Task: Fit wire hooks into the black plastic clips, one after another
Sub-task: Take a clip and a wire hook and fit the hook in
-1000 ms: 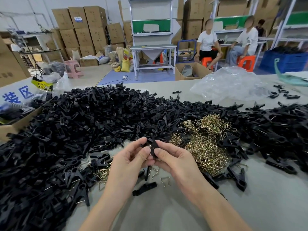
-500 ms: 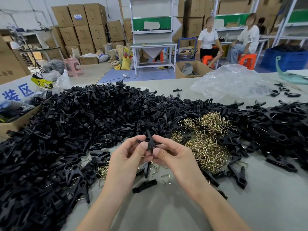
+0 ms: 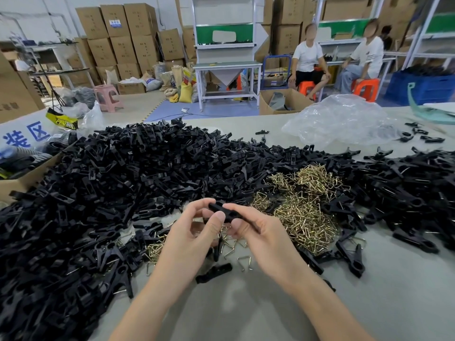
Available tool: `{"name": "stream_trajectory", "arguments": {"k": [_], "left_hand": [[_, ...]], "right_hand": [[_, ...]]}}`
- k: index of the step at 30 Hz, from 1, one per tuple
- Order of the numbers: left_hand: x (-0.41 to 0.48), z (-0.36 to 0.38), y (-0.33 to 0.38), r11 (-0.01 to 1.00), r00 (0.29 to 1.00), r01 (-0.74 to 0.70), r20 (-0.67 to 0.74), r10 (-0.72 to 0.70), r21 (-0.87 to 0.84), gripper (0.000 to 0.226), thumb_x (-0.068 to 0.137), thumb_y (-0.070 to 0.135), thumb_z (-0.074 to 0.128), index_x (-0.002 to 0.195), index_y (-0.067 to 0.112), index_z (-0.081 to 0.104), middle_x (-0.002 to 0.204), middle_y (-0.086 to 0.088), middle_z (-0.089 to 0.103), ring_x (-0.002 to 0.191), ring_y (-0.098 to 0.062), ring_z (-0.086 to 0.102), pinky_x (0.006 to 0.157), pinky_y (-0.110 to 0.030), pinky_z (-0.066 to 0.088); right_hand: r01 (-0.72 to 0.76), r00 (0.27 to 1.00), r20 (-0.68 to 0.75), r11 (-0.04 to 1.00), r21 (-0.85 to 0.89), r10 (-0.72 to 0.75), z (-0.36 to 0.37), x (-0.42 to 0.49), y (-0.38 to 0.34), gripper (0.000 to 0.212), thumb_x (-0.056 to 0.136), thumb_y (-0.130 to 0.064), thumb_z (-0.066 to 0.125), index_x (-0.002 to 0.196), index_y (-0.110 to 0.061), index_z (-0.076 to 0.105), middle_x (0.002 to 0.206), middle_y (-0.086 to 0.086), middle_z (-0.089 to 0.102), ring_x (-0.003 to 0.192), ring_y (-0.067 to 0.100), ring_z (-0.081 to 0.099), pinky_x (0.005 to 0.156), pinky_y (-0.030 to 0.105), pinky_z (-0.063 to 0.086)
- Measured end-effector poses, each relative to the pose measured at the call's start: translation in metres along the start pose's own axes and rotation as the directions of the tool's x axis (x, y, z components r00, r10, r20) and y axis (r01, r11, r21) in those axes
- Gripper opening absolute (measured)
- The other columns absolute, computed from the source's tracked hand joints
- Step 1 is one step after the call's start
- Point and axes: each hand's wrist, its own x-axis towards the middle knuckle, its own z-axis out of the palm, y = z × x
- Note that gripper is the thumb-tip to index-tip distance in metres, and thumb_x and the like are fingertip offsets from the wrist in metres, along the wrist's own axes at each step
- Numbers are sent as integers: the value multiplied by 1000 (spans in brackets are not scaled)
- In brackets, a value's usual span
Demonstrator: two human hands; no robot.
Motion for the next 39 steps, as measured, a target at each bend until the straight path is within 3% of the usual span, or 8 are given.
{"name": "stream_trajectory", "arguments": {"k": [5,9,14,19,23,30,35,39], "left_hand": [[-5,13,-2,995,999,-16,-50,21,103,44,70,70,57,103,41,60,89,15,68,78,-6,67,69,-27,55],[-12,26,-6,964,994,-111,48,102,241,47,82,68,49,121,43,53,98,23,64,90,1,62,75,-16,50],[-14,42,-25,410,940,-339,284,191,847,63,95,67,17,148,38,33,140,17,44,129,-8,41,110,-30,29],[12,39,-23,298,943,-327,287,170,897,43,102,59,29,137,42,47,134,15,46,124,-12,46,108,-33,26],[7,43,-24,443,912,-389,270,309,807,11,98,39,59,103,33,66,109,12,59,101,-14,58,105,-39,36],[3,34,-22,669,943,-305,115,312,678,5,95,35,56,90,33,57,102,21,54,98,-3,51,91,-22,35],[2,25,-12,956,987,-93,-99,125,277,11,95,27,62,84,31,61,79,10,70,70,-9,63,63,-15,47],[4,21,-3,1000,990,-18,-139,17,-6,17,96,16,61,106,29,64,76,6,69,66,-8,64,59,-13,48]], "right_hand": [[-16,996,-87,974,225,36,1,2,-2,25,102,-15,56,117,-27,72,103,1,77,92,17,74,83,23,57],[-15,964,-208,811,585,167,-19,9,-7,25,83,-24,67,102,-15,80,93,9,76,83,15,70,78,21,57],[28,914,-261,593,805,311,-42,12,-12,19,85,-14,69,98,-4,80,89,13,75,75,14,72,67,19,58],[5,884,-265,558,830,386,-38,13,-15,17,83,-13,70,93,-5,81,86,13,75,74,14,73,65,19,59],[-7,877,-259,550,835,405,-38,13,-17,20,79,-14,71,93,-5,81,86,14,75,73,15,72,64,18,59],[-7,879,-238,511,859,412,-39,11,-17,25,89,-10,66,109,3,72,87,16,74,72,17,72,64,20,61],[-80,910,-171,563,822,378,-32,10,-18,20,94,-11,63,104,-2,77,94,18,75,80,20,73,73,26,63],[-157,935,-45,527,835,351,-21,8,-18,25,98,-13,60,115,0,73,109,26,72,100,31,74,78,31,63]]}}
